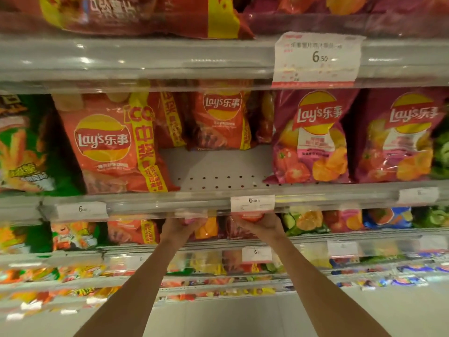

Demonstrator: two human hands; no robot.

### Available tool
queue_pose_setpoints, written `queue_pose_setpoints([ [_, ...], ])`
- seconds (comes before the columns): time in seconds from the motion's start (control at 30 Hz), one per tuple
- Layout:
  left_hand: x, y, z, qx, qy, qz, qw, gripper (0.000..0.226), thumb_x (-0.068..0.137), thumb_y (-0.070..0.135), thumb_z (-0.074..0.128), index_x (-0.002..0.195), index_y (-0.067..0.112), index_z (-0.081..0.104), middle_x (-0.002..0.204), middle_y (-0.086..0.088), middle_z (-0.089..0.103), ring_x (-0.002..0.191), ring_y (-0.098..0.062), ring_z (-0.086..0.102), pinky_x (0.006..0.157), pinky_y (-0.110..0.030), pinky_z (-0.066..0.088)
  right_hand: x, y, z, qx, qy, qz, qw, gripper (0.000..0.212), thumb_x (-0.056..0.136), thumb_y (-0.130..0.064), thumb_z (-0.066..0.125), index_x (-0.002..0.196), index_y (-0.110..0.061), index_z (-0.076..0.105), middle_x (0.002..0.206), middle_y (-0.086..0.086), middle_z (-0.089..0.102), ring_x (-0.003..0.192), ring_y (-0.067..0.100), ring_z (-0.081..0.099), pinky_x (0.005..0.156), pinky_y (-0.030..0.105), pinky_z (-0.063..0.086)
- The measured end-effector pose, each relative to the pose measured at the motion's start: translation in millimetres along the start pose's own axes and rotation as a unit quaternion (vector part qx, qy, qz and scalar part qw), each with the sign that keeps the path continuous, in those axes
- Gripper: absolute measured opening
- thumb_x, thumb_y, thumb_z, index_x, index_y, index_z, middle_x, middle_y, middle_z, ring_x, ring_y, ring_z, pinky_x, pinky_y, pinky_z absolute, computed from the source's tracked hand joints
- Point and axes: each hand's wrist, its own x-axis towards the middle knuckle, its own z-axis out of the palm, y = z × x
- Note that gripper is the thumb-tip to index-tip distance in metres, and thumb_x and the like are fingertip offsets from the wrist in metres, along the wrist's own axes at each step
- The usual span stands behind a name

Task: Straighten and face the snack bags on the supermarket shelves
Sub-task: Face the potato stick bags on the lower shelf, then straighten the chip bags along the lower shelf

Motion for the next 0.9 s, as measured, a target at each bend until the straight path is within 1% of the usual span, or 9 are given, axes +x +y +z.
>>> queue_pose_setpoints([
  [0.13,-3,-4,-2,-0.031,0.02,0.008,0.999,0.074,0.062,0.024,0.094,0.125,0.015,0.056,0.119,-0.001,0.067,0.117,-0.022,0.058,0.108,-0.034,0.042,-16,-6,2,-0.042,0.058,-0.019,0.997,0.096,0.047,-0.079,0.08,0.125,-0.024,0.065,0.122,-0.002,0.072,0.117,0.018,0.065,0.103,0.037,0.053],
  [0.2,-2,-5,-7,-0.042,0.013,0.003,0.999,0.074,0.062,0.024,0.094,0.126,0.011,0.059,0.122,-0.006,0.068,0.119,-0.024,0.059,0.111,-0.04,0.042,-23,-9,3,-0.047,0.079,-0.033,0.995,0.112,0.037,-0.089,0.068,0.127,-0.023,0.062,0.123,0.001,0.072,0.117,0.021,0.066,0.1,0.034,0.054],
  [0.33,-5,-5,-17,-0.085,0.018,-0.014,0.996,0.062,0.058,0.018,0.094,0.112,0.017,0.065,0.102,0.005,0.072,0.106,-0.016,0.066,0.103,-0.036,0.048,-33,-11,6,-0.031,0.137,-0.058,0.988,0.098,0.048,-0.078,0.079,0.126,-0.022,0.061,0.119,-0.001,0.072,0.109,0.019,0.07,0.089,0.028,0.056],
  [0.43,-6,-5,-26,-0.129,0.02,-0.022,0.991,0.058,0.047,0.023,0.094,0.098,0.024,0.066,0.08,0.02,0.073,0.088,0.003,0.067,0.081,-0.018,0.053,-36,-14,12,-0.022,0.169,-0.069,0.983,0.085,0.056,-0.067,0.088,0.124,-0.023,0.062,0.116,-0.002,0.073,0.105,0.019,0.071,0.084,0.028,0.058],
  [0.47,-4,-5,-28,-0.149,0.016,-0.022,0.988,0.059,0.043,0.023,0.092,0.096,0.025,0.065,0.08,0.02,0.074,0.09,0.001,0.068,0.077,-0.015,0.054,-37,-16,14,-0.022,0.175,-0.073,0.982,0.082,0.057,-0.066,0.088,0.123,-0.023,0.063,0.115,-0.002,0.073,0.104,0.019,0.071,0.083,0.028,0.058],
  [0.6,-3,-6,-36,-0.163,0.015,-0.044,0.986,0.087,0.03,0.037,0.095,0.108,0.016,0.063,0.106,-0.003,0.071,0.106,-0.024,0.065,0.101,-0.042,0.049,-45,-28,16,-0.012,0.17,-0.086,0.981,0.08,0.057,-0.072,0.084,0.12,-0.026,0.064,0.115,-0.006,0.073,0.105,0.016,0.07,0.086,0.033,0.061],
  [0.67,-4,-9,-36,-0.14,0.008,-0.058,0.988,0.099,0.029,0.045,0.097,0.114,0.008,0.062,0.109,-0.01,0.071,0.103,-0.029,0.068,0.098,-0.049,0.052,-51,-30,15,-0.005,0.168,-0.09,0.982,0.079,0.056,-0.076,0.082,0.117,-0.029,0.063,0.112,-0.008,0.072,0.102,0.014,0.07,0.083,0.03,0.06],
  [0.8,-11,-2,-22,-0.121,0.018,-0.038,0.992,0.08,0.04,0.031,0.097,0.112,0.019,0.064,0.104,0.002,0.074,0.093,-0.01,0.067,0.098,-0.038,0.049,-66,-13,-2,0.017,0.169,-0.081,0.982,0.082,0.057,-0.073,0.085,0.12,-0.032,0.052,0.103,-0.015,0.064,0.092,0.009,0.063,0.079,0.023,0.053],
  [0.9,-17,11,3,-0.109,0.004,-0.02,0.994,0.074,0.056,0.016,0.095,0.122,0.013,0.062,0.122,-0.007,0.069,0.111,-0.02,0.064,0.108,-0.042,0.045,-76,11,-23,0.021,0.17,-0.055,0.984,0.074,0.058,-0.069,0.086,0.111,-0.034,0.048,0.097,-0.013,0.067,0.092,0.016,0.069,0.077,0.027,0.054],
])
